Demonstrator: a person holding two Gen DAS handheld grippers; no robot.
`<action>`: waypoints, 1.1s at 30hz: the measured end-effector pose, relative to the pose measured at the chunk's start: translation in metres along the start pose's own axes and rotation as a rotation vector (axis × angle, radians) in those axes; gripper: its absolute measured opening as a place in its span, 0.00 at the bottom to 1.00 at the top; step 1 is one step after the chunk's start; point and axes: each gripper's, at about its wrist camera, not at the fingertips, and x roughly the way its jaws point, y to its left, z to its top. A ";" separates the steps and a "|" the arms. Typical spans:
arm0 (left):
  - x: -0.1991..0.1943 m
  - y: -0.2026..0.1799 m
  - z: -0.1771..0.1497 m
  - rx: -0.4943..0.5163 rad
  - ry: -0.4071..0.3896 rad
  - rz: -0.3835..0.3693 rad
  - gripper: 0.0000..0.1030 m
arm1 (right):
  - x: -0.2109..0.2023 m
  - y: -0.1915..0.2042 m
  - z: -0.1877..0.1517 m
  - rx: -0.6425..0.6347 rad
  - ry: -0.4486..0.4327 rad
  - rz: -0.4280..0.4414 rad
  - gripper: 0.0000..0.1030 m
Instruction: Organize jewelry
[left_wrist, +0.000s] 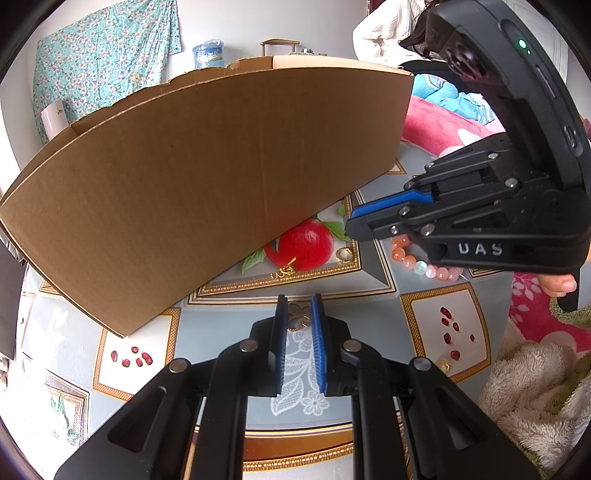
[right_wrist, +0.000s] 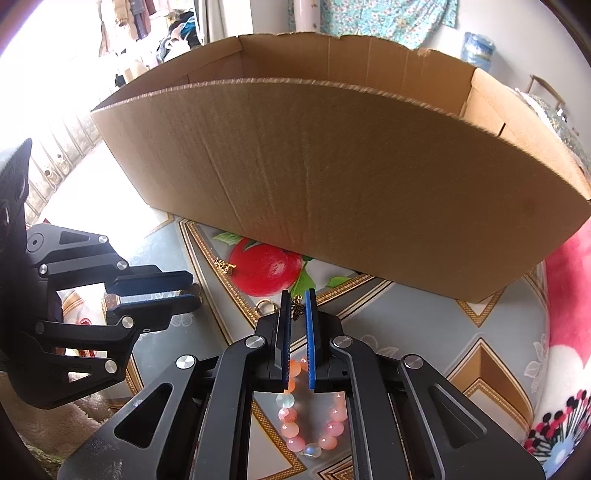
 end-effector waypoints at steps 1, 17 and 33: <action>0.000 0.000 0.000 0.000 0.000 0.000 0.12 | -0.003 -0.003 0.001 0.002 -0.004 -0.003 0.05; -0.024 0.000 0.002 -0.014 -0.055 0.006 0.12 | -0.037 -0.011 -0.007 0.045 -0.062 0.008 0.05; -0.127 -0.006 0.054 0.011 -0.367 0.046 0.12 | -0.148 0.008 0.027 -0.020 -0.353 0.072 0.05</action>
